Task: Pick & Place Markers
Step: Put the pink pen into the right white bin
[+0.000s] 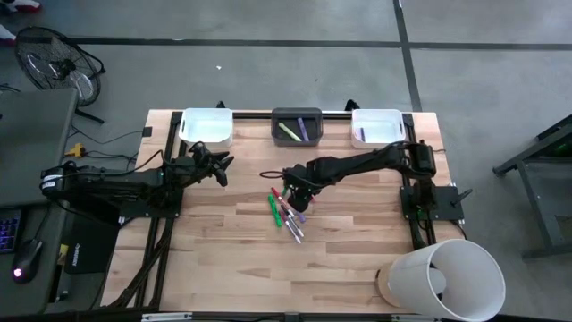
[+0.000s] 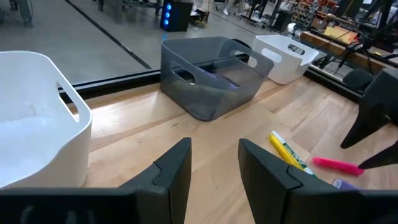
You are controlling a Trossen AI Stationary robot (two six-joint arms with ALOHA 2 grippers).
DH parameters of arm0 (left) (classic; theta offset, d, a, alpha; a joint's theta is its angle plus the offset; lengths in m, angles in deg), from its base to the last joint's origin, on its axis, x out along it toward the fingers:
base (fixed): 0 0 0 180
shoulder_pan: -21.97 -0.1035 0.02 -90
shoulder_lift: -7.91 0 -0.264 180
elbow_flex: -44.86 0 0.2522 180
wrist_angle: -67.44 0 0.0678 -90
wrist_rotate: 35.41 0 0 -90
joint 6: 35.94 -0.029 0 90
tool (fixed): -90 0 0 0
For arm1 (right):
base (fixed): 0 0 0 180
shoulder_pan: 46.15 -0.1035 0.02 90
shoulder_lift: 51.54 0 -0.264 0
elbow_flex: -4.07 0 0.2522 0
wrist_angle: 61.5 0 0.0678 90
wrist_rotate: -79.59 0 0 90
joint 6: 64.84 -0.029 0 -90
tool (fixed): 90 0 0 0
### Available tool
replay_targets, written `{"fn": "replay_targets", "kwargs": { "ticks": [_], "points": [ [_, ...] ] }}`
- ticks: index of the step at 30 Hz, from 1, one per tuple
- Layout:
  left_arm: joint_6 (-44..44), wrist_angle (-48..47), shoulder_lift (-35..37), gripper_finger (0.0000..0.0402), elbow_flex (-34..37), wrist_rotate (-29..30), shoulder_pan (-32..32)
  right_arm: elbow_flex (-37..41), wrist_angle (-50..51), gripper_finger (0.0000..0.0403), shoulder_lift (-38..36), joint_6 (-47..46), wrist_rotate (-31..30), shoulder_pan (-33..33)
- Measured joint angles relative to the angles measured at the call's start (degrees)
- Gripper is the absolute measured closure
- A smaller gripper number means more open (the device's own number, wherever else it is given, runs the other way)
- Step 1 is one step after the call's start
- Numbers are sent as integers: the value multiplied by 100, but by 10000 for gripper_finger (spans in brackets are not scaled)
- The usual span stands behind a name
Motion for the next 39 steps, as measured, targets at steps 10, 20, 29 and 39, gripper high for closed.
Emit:
{"fn": "replay_targets", "kwargs": {
  "ticks": [10,20,29,39],
  "points": [
    [1,-4,0,271,0,-33,1,1,-19,237,199,-101,85,55],
    [0,-2,0,271,-1,-36,1,1,-67,237,269,-104,190,57],
    [-1,-4,-1,271,0,-44,1,-17,-145,237,492,-106,315,57],
    [1,-6,-1,271,-1,-44,1,-12,-158,270,496,-102,297,55]
  ]
}}
